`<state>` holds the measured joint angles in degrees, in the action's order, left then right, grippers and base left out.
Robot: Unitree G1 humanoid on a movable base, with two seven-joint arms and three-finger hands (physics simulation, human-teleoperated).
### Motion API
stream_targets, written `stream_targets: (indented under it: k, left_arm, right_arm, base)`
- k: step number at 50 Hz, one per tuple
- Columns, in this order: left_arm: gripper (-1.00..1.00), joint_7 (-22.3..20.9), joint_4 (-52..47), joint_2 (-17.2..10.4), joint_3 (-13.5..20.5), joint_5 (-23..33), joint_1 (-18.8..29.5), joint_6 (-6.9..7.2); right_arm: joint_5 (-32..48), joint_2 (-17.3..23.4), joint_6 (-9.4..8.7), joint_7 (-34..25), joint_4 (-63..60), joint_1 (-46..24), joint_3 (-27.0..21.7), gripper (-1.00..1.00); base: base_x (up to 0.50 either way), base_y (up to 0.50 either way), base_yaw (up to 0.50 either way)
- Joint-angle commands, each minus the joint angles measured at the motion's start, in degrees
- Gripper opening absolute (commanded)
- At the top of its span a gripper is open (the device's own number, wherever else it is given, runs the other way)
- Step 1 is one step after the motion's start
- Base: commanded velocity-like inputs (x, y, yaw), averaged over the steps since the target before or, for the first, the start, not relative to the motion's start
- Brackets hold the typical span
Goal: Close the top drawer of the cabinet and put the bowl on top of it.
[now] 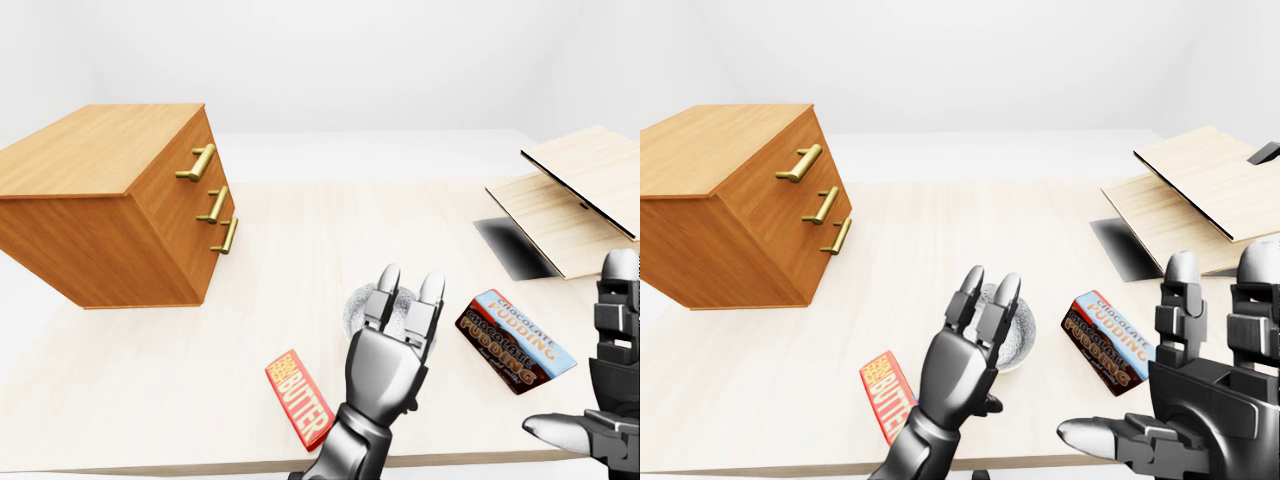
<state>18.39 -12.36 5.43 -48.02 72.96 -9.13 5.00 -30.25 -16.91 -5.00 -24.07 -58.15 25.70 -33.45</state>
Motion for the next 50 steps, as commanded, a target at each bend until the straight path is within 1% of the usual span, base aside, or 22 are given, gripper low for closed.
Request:
stream_targets:
  k: [1, 5, 10, 19, 22, 28, 35, 40, 46, 50]
  left_arm:
    - [1.00, -0.11, 4.48, 0.41, 1.13, 0.23, 0.14, 0.00]
    - [1.00, -0.80, 3.75, 0.41, 1.05, 1.20, 0.16, 0.00]
    - [1.00, -1.53, 4.38, 0.80, 1.78, 2.23, 0.65, 0.00]
    - [1.00, -1.24, 5.72, 1.40, 3.11, 2.29, 1.06, 0.00]
    - [1.00, -0.02, 8.95, 1.90, 4.09, 1.47, 1.62, 0.00]
    - [1.00, 0.01, 11.00, 2.68, 6.23, 1.13, 2.72, 0.00]
    - [1.00, 0.37, 12.86, 3.18, 7.10, 1.15, 2.97, 0.00]
    - [1.00, 1.25, 16.18, 3.88, 8.66, 0.73, 4.02, 0.00]
    - [1.00, 1.13, 17.35, 4.41, 9.41, 1.16, 4.45, 0.00]
    - [1.00, 1.70, 20.01, 4.82, 10.56, 1.12, 5.17, 0.00]
  right_arm:
    - [0.73, -0.45, 0.00, -0.56, 0.16, 0.17, 0.59, 1.00]
    - [1.03, -0.57, 0.00, -0.63, 0.08, 0.41, 1.07, 1.00]
    - [1.21, -0.54, 0.00, -0.55, 0.14, 0.59, 1.47, 1.00]
    - [1.35, -0.32, 0.00, -0.30, 0.14, 0.43, 1.65, 1.00]
    - [1.38, -0.74, 0.00, -0.85, 0.10, 0.97, 1.79, 1.00]
    - [1.37, -0.49, 0.00, -0.63, 0.05, 0.78, 1.92, 1.00]
    - [0.91, -0.49, 0.00, -0.65, -0.08, 0.88, 1.58, 1.00]
    - [0.59, -1.10, 0.00, -1.68, 0.17, 1.39, 1.24, 1.00]
    - [0.49, -1.39, 0.00, -2.07, 0.06, 1.38, 0.81, 1.00]
    - [0.52, -1.51, 0.00, -2.16, 0.04, 1.31, 0.76, 1.00]
  base:
    - [0.00, 0.00, 0.00]
    - [0.00, 0.00, 0.00]
    - [0.00, 0.00, 0.00]
    - [0.00, 0.00, 0.00]
    - [0.00, 0.00, 0.00]
    - [0.00, 0.00, 0.00]
    - [0.00, 0.00, 0.00]
    - [0.00, 0.00, 0.00]
    - [0.00, 0.00, 0.00]
    - [0.00, 0.00, 0.00]
